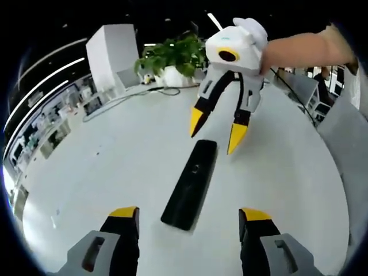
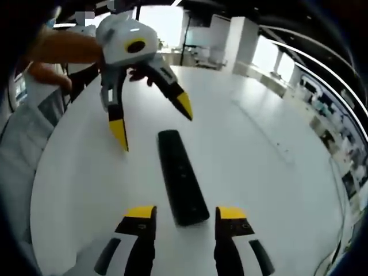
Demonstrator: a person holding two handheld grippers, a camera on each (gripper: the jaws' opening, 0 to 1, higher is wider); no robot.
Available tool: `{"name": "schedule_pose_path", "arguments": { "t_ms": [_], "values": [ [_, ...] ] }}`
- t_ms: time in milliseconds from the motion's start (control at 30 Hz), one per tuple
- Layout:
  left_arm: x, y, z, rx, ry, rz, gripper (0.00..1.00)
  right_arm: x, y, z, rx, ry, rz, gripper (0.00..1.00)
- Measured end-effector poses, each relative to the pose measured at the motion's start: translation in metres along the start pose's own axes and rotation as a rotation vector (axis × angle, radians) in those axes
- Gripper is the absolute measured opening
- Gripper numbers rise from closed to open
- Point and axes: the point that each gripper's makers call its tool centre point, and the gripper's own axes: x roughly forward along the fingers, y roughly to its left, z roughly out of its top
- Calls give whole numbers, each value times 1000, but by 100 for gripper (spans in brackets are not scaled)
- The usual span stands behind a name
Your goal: Press the specified remote control buttons in sequence, fully releasing each button before pressing the next.
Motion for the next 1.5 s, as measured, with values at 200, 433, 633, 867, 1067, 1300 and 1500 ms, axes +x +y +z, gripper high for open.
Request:
{"name": "schedule_pose_path", "arguments": {
  "t_ms": [200,433,633,867,1067,1300,1500],
  "values": [
    [3,0,0,3,11,-13,64,3,-2,-5,14,13,10,35],
    [7,1,-2,5,21,-22,63,6,-1,-3,14,12,21,32],
    [9,2,-2,4,27,-30,59,9,-1,-4,11,22,31,31],
    [10,3,-4,8,39,-40,51,10,-3,-4,13,24,32,27],
    [12,5,-6,-4,48,-48,47,10,-7,-4,19,25,34,23],
    [15,7,-6,-15,57,-57,43,10,-8,-5,17,28,38,22],
    [16,3,-5,-12,64,-72,38,12,-8,-6,13,32,43,22]
  ]
}}
